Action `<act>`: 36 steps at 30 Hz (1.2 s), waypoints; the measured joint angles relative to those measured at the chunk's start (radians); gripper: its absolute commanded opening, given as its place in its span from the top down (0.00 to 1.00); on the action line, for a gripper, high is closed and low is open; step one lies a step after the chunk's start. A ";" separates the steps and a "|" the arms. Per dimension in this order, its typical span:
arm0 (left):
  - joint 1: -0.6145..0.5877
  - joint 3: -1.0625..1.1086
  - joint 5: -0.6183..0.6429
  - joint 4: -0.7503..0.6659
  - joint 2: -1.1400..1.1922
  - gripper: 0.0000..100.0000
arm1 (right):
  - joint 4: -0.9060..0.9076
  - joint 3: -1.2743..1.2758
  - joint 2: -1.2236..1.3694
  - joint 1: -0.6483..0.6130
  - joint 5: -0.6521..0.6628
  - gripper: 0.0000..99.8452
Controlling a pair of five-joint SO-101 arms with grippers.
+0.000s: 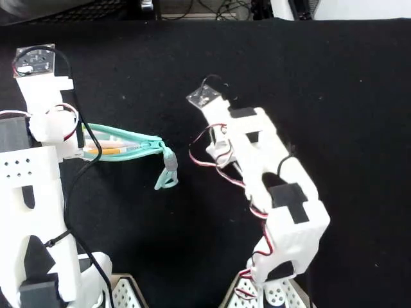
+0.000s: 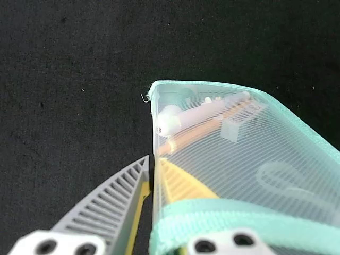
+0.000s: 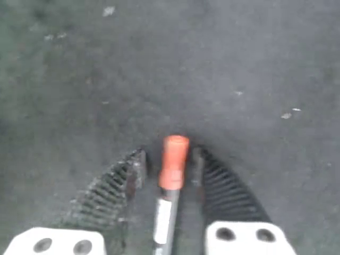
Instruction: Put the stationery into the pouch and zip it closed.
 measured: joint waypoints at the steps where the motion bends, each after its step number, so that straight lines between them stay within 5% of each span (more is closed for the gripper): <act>1: 0.000 0.000 0.000 0.000 0.000 0.97 | 0.000 0.000 0.000 0.005 0.000 0.99; 11: 0.000 0.000 0.000 0.000 0.000 0.97 | 0.006 0.190 -0.327 0.002 0.002 0.99; 18: 0.000 0.000 0.000 0.000 0.000 0.97 | 0.008 0.453 -0.970 -0.012 -0.003 0.99; 26: 0.000 0.000 0.000 0.000 0.000 0.97 | -0.006 0.485 -1.717 -0.216 -0.118 0.99; 36: 0.000 0.000 0.000 0.000 0.000 0.97 | -0.506 0.534 -1.837 -0.500 -0.196 0.99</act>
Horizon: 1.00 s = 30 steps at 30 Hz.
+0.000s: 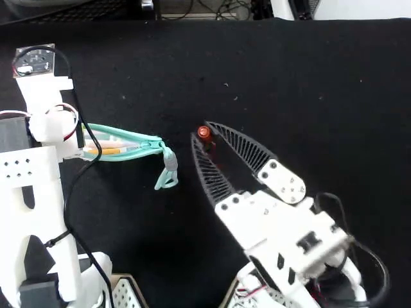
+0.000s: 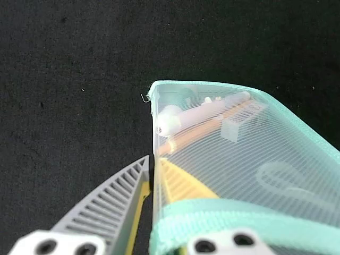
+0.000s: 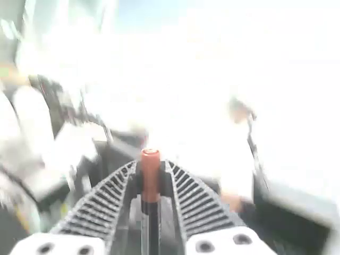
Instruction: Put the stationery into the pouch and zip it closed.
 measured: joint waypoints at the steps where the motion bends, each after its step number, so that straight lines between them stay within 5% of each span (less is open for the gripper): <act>1: 0.000 0.000 0.000 0.000 0.000 0.97 | -0.074 0.020 0.002 -0.029 0.000 0.99; 5: 0.000 0.000 0.000 0.000 0.000 0.97 | -0.253 0.078 0.000 -0.126 -0.002 0.99; 19: 0.000 0.000 0.000 0.000 0.000 0.97 | -0.385 0.157 0.002 -0.161 -0.002 0.99; 30: 0.000 0.000 0.000 0.000 0.000 0.97 | -0.404 0.092 0.331 -0.285 -0.002 0.99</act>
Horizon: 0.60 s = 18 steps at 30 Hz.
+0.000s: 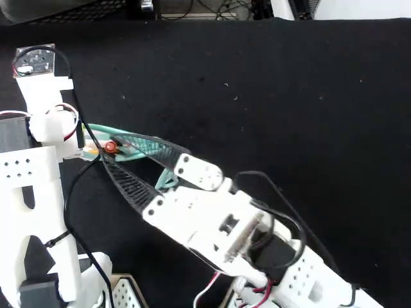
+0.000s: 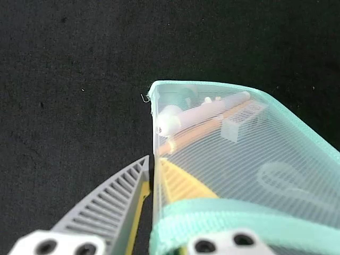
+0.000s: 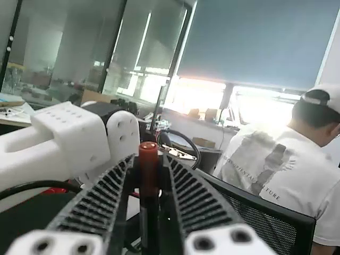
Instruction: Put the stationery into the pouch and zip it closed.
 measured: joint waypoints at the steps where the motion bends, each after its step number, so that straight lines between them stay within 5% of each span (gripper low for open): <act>1: 0.000 0.000 0.000 0.000 0.000 0.97 | 0.000 0.000 0.008 -0.002 0.000 0.99; 13: 0.000 0.000 0.000 0.000 0.000 0.97 | -0.002 0.196 0.040 -0.002 0.144 0.99; 18: 0.000 0.000 0.000 0.000 0.000 0.97 | 0.038 0.204 0.041 0.000 0.146 0.85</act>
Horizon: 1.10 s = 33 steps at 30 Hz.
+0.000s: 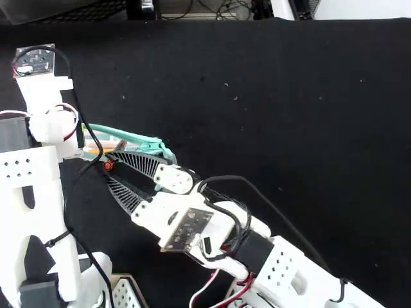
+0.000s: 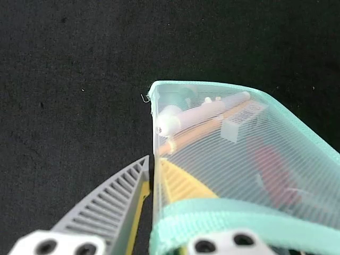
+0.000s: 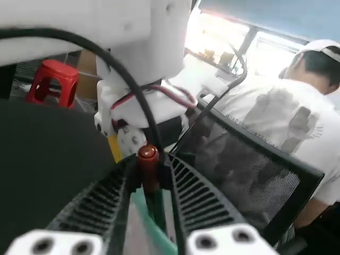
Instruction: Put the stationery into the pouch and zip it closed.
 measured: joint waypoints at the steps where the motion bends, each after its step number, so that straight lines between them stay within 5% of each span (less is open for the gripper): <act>1: 0.000 0.000 0.000 0.000 0.000 0.97 | 0.038 -0.011 0.000 0.000 0.000 0.82; 12: 0.000 0.000 0.000 0.000 0.000 0.97 | 0.571 -0.434 -0.002 0.002 -0.052 0.80; 19: 0.000 0.000 0.000 0.000 0.000 0.97 | 0.756 -0.457 0.002 0.212 -0.055 0.80; 33: 0.000 0.000 0.000 0.000 0.000 0.97 | 0.582 -0.341 0.118 0.224 -0.153 0.80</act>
